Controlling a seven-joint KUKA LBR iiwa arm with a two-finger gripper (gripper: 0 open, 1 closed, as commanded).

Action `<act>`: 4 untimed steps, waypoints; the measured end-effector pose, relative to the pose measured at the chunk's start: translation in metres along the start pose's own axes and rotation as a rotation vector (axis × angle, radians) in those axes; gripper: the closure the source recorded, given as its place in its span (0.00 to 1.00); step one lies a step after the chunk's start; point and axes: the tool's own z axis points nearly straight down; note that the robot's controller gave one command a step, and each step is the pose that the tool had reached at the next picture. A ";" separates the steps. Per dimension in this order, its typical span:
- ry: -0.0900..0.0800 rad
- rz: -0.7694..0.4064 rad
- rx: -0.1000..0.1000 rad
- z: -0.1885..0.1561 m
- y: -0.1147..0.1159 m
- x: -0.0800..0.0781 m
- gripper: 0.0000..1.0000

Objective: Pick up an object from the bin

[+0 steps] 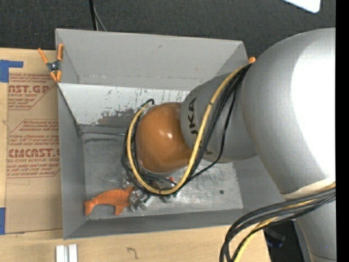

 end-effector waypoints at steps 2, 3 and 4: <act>0.001 0.000 0.000 -0.001 0.000 0.000 1.00; 0.015 -0.001 -0.001 -0.012 0.001 0.003 1.00; 0.016 -0.001 -0.001 -0.034 0.001 0.004 1.00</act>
Offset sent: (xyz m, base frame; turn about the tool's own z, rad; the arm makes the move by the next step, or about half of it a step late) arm 0.0001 0.0000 0.0179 0.0000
